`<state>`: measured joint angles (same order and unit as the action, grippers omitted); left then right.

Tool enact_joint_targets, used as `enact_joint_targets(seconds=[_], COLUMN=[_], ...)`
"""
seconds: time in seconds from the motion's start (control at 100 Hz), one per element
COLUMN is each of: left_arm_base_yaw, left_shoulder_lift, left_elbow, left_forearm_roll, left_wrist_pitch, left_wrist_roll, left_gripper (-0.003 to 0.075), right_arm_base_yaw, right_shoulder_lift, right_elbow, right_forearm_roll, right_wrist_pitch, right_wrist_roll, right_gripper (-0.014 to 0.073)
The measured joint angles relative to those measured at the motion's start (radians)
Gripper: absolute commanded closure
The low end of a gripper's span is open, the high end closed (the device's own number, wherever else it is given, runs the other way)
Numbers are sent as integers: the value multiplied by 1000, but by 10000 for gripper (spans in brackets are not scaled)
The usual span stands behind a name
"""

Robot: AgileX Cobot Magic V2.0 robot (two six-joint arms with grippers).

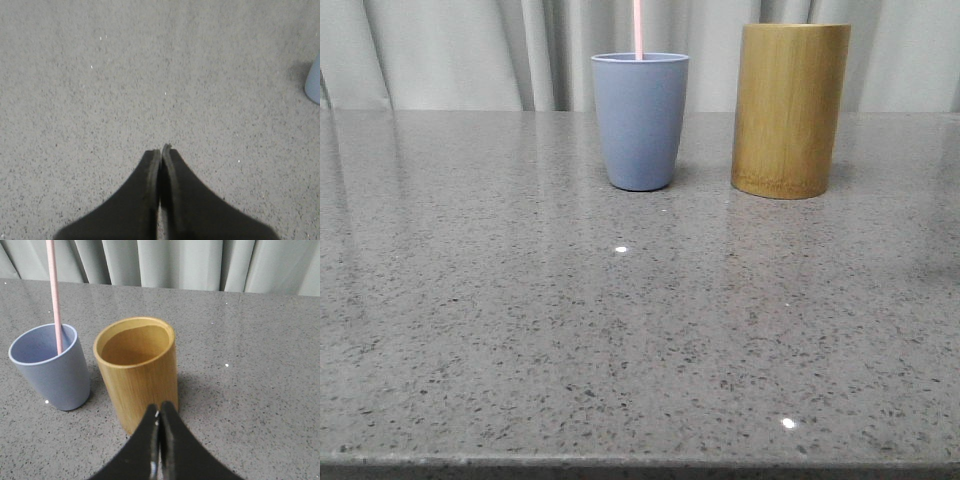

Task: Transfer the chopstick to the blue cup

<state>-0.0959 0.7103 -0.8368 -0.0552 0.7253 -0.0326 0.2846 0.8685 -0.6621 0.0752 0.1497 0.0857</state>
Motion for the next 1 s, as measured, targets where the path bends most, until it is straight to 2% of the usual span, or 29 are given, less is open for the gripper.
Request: enact_joint_targets(seconds=[0.38, 0.62, 1.0], left_arm_base_yaw=[0, 0, 0], left_shoulder_lift=[-236, -386, -572], left_elbow=[214, 330, 427], left_forearm_roll=[5, 8, 12], left_wrist_pitch=[-139, -160, -171], left_wrist_roll=[0, 0, 0], left_gripper=[739, 739, 739], right_arm_base_yaw=[0, 0, 0], right_shoulder_lift=[-187, -272, -384], right_elbow=[210, 311, 422], right_forearm_roll=[0, -1, -1], right_wrist_pitch=[-80, -104, -158], right_wrist_roll=[0, 0, 0], right_gripper=[699, 699, 699])
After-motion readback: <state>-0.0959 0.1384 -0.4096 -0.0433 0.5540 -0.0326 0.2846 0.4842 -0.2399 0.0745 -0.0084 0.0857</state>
